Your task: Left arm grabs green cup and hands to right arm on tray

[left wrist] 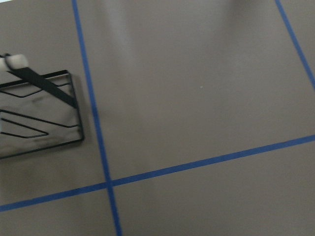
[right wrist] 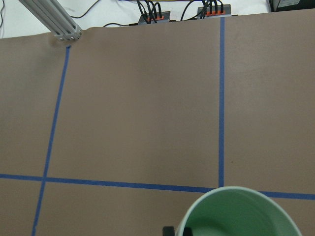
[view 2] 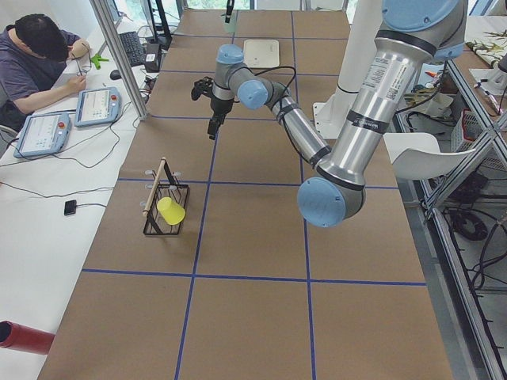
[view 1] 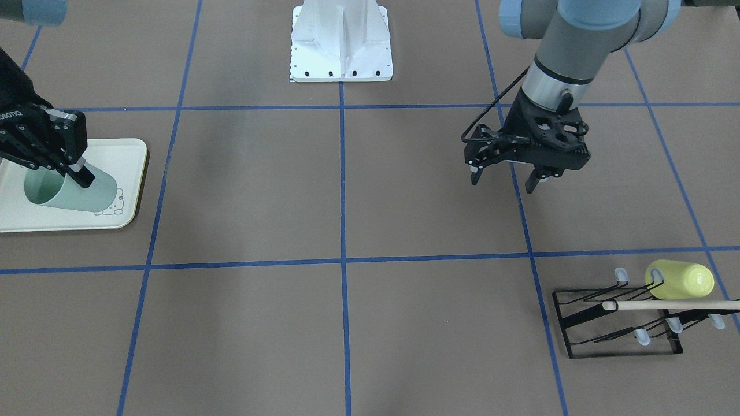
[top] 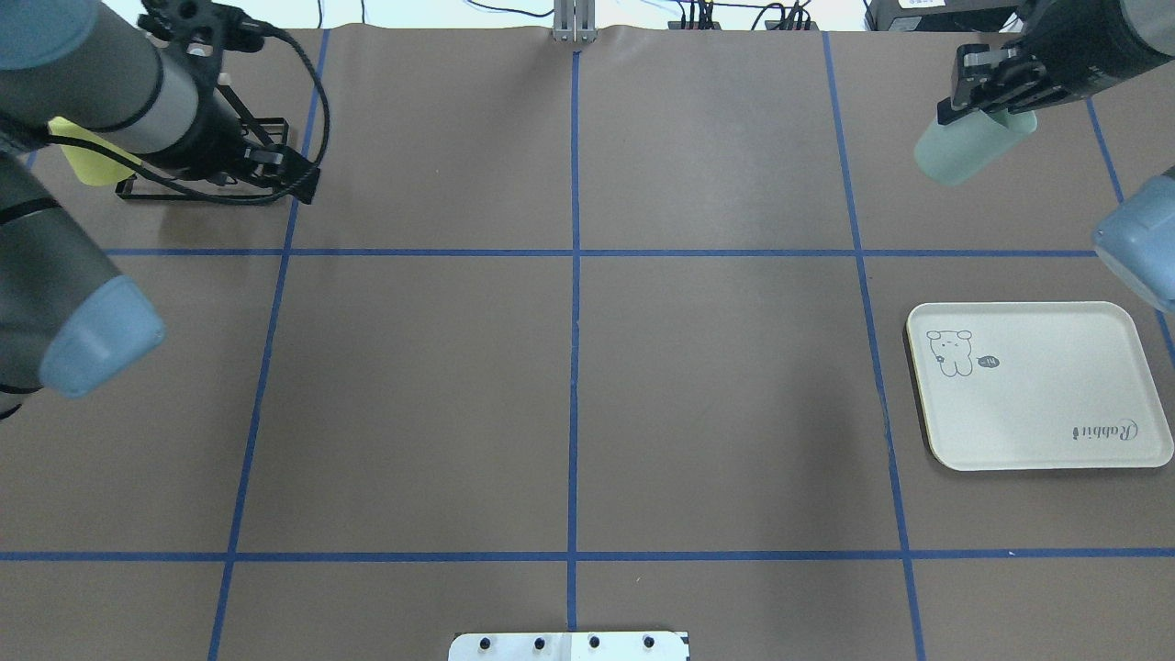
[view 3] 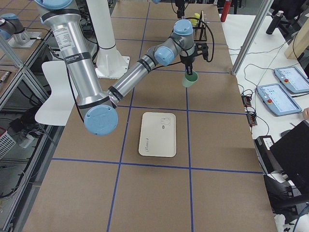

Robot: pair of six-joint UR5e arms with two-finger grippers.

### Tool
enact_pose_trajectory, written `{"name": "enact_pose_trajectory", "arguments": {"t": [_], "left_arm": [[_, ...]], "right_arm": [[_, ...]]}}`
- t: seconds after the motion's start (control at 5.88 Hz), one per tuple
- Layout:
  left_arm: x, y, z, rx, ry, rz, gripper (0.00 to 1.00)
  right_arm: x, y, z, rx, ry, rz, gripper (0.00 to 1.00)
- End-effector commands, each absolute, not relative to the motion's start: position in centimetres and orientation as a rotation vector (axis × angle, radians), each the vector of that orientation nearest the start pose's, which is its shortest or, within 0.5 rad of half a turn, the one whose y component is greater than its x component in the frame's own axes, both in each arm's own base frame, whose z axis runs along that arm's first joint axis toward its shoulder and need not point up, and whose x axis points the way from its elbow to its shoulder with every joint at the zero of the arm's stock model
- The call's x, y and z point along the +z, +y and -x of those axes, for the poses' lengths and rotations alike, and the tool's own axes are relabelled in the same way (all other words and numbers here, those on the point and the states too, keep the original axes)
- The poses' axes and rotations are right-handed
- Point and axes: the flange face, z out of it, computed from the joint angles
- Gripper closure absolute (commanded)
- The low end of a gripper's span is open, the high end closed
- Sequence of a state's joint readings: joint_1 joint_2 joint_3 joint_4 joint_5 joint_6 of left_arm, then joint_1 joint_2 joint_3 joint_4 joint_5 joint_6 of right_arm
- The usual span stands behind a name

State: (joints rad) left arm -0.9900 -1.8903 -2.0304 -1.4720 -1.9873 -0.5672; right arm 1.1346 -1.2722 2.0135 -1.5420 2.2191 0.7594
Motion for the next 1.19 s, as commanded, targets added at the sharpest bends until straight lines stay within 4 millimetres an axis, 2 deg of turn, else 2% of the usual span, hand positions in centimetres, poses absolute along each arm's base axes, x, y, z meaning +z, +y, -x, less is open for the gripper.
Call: {"name": "enact_pose_trajectory", "arguments": {"t": [0.0,0.17,0.51,0.68,0.85,1.02], "left_arm": [[37.8,-49.9,-13.4,0.257,0.573,-0.326,0.00],[40.8,-49.8,-9.9,0.209,0.578,-0.276,0.00],[49.4,-51.2,-0.6,0.046,0.880,-0.079,0.00],[53.2,-49.3,1.7,-0.023,0.873,-0.027,0.00],[56.5,-46.6,4.1,-0.044,0.854,-0.023,0.00],[58.5,-44.8,6.8,-0.047,0.805,-0.043,0.00]], "right_arm": [[33.9,-49.1,15.3,-0.022,-0.863,-0.243,1.00],[35.7,-47.6,15.4,-0.021,-0.825,-0.235,1.00],[39.0,-45.3,16.8,-0.038,-0.748,-0.260,1.00],[41.4,-43.4,16.4,-0.054,-0.759,-0.325,1.00],[43.2,-41.8,16.8,-0.054,-0.762,-0.313,1.00],[43.8,-40.4,20.0,-0.027,-0.724,-0.323,1.00]]}}
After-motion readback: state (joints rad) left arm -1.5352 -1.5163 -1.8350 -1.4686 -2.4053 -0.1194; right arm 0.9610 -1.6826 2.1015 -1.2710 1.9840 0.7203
